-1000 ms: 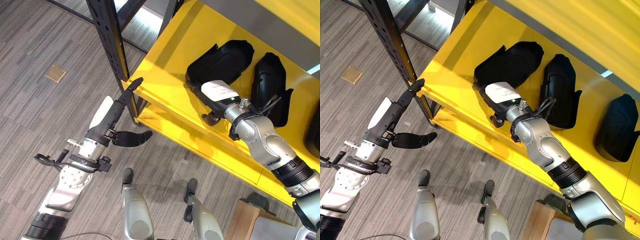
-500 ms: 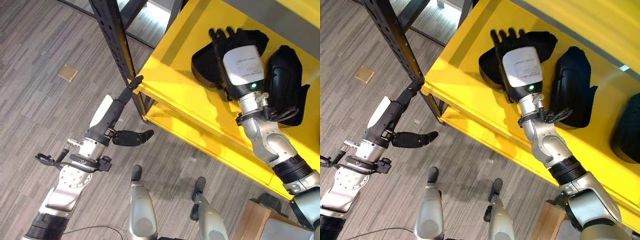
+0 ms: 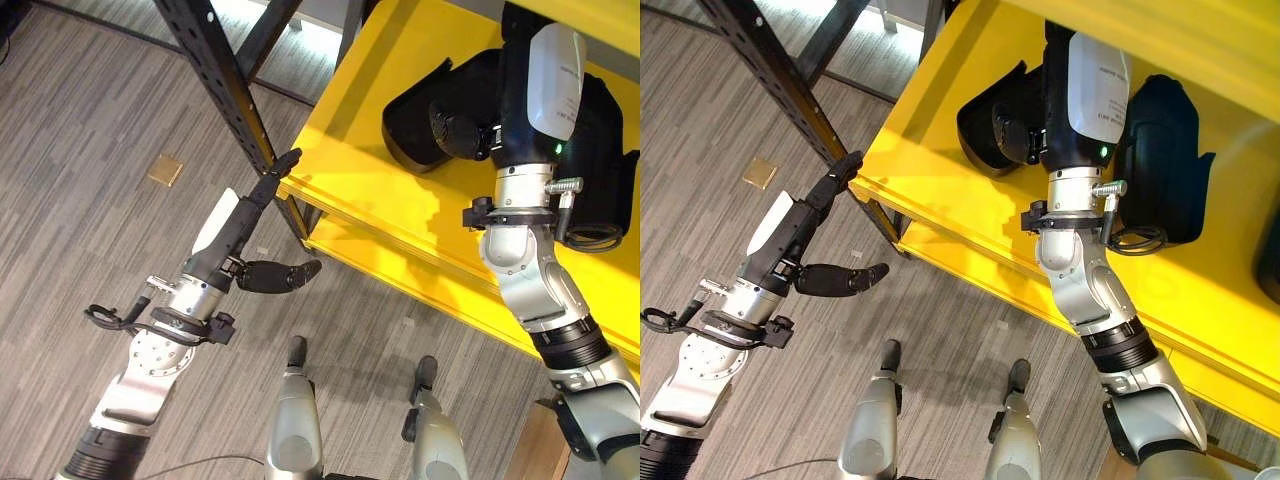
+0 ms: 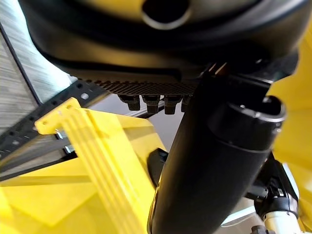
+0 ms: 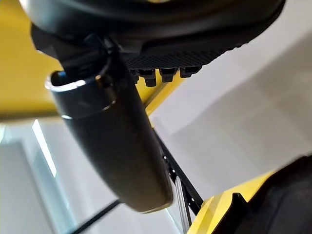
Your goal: Move parts from the plastic box to the shelf.
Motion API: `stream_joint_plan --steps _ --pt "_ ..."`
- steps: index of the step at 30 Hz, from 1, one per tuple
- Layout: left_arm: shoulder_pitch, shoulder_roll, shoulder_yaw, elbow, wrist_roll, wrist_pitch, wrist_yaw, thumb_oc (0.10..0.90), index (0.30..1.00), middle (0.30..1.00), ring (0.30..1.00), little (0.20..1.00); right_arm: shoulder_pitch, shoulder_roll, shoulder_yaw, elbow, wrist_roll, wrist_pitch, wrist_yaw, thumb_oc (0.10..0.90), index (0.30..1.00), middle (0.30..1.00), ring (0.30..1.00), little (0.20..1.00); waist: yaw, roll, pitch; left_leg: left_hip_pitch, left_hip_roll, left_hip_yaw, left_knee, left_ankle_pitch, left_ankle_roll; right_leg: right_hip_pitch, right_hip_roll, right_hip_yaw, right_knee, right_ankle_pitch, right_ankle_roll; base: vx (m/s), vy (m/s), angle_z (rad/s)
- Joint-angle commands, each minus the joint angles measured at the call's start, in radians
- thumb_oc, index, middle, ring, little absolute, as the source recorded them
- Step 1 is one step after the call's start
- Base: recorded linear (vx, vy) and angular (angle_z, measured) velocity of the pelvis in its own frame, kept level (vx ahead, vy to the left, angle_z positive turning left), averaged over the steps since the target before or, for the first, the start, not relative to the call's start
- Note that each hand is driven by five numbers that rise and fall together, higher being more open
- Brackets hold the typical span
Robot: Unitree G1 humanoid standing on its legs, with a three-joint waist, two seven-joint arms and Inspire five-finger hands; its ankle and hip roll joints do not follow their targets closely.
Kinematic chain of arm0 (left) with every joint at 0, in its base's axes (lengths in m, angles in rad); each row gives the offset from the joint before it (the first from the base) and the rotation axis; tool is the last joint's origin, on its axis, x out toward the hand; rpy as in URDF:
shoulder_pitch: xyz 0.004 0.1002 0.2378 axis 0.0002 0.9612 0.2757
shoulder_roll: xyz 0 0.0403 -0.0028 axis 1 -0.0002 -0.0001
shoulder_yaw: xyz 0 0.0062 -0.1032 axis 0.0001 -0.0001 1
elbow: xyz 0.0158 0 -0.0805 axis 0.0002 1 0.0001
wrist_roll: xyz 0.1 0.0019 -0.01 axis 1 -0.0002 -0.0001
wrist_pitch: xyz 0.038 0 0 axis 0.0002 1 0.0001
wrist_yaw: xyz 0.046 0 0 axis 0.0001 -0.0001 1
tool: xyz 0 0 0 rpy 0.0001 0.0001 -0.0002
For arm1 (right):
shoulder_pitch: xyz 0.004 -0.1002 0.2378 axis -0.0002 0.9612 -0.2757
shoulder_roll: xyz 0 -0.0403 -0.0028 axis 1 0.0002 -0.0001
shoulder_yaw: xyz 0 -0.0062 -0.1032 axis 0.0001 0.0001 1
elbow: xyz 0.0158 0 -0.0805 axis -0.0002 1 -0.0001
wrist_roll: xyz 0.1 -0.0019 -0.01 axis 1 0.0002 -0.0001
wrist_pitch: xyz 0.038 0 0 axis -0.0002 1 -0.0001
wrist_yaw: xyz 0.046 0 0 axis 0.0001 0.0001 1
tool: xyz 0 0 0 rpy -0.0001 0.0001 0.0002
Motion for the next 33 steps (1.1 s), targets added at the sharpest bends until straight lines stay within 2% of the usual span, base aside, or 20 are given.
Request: stream_joint_plan --steps 1,6,8,12,14,18,24,29,33 --pt "-0.021 -0.053 0.014 -0.13 -0.045 -0.042 0.079 0.9 1.0 1.0 1.0 1.0 -0.034 0.004 -0.043 -0.096 0.1 -0.032 -0.003 0.9 1.0 1.0 1.0 1.0 -0.035 0.011 -0.091 -0.027 0.018 0.044 -0.107 0.114 0.046 0.075 0.032 0.057 0.195 -0.277 -0.062 -0.01 0.084 -0.1" --pt "-0.021 -0.076 0.003 -0.129 -0.011 -0.027 0.127 0.9 1.0 1.0 1.0 1.0 0.052 0.042 -0.04 -0.111 0.243 -0.072 -0.065 0.9 1.0 1.0 1.0 1.0 -0.071 0.015 -0.082 -0.006 0.027 0.064 -0.11 0.108 0.048 0.045 0.033 0.074 0.22 -0.273 -0.07 -0.01 0.075 -0.12" --pt "-0.016 -0.089 -0.007 -0.125 0.011 -0.022 0.17 0.9 1.0 1.0 1.0 1.0 0.121 0.077 -0.066 -0.134 0.349 -0.155 -0.151 0.9 1.0 1.0 1.0 1.0 -0.097 0.022 -0.078 0.012 0.034 0.078 -0.119 0.106 0.049 0.021 0.038 0.089 0.241 -0.272 -0.073 -0.02 0.112 -0.11" --pt "-0.009 -0.104 -0.016 -0.125 0.03 -0.014 0.207 0.9 1.0 1.0 1.0 1.0 0.188 0.105 -0.098 -0.176 0.455 -0.22 -0.145 0.9 1.0 1.0 1.0 1.0 -0.125 0.027 -0.075 0.033 0.036 0.089 -0.128 0.1 0.051 0.002 0.041 0.104 0.256 -0.269 -0.076 -0.01 0.088 -0.14" --pt "0.0 -0.115 -0.027 -0.124 0.048 -0.018 0.247 0.9 1.0 1.0 1.0 1.0 0.248 0.125 -0.092 -0.224 0.525 -0.263 -0.071 0.9 1.0 1.0 1.0 1.0 -0.15 0.033 -0.072 0.052 0.035 0.104 -0.135 0.095 0.052 -0.019 0.045 0.118 0.271 -0.265 -0.077 0.0 0.116 -0.24" --pt "-0.004 -0.12 -0.041 -0.118 0.058 -0.018 0.276 0.9 1.0 1.0 1.0 1.0 0.258 0.14 -0.053 -0.251 0.551 -0.241 -0.032 0.9 1.0 1.0 1.0 1.0 -0.164 0.038 -0.071 0.072 0.031 0.118 -0.146 0.095 0.053 -0.032 0.044 0.129 0.278 -0.261 -0.078 -0.01 0.076 -0.12" --pt "-0.017 -0.12 -0.063 -0.108 0.06 -0.02 0.279 0.9 1.0 1.0 1.0 1.0 0.217 0.147 -0.007 -0.211 0.588 -0.211 0.016 0.9 1.0 1.0 1.0 1.0 -0.157 0.043 -0.072 0.083 0.024 0.112 -0.151 0.096 0.053 -0.039 0.038 0.12 0.286 -0.259 -0.08 0.0 0.009 -0.02" --pt "-0.021 -0.117 -0.064 -0.106 0.05 -0.021 0.247 0.9 1.0 1.0 1.0 1.0 0.144 0.138 -0.018 -0.165 0.521 -0.241 0.013 0.9 1.0 1.0 1.0 1.0 -0.134 0.041 -0.076 0.083 0.022 0.092 -0.156 0.099 0.051 -0.034 0.033 0.1 0.285 -0.261 -0.082 0.01 -0.029 0.06" --pt "-0.013 -0.123 -0.06 -0.105 0.052 -0.027 0.231 0.9 1.0 1.0 1.0 1.0 0.135 0.134 -0.049 -0.201 0.516 -0.259 0.031 0.9 1.0 1.0 1.0 1.0 -0.13 0.039 -0.079 0.082 0.023 0.084 -0.153 0.095 0.051 -0.034 0.033 0.095 0.289 -0.261 -0.082 0.03 -0.03 0.09"
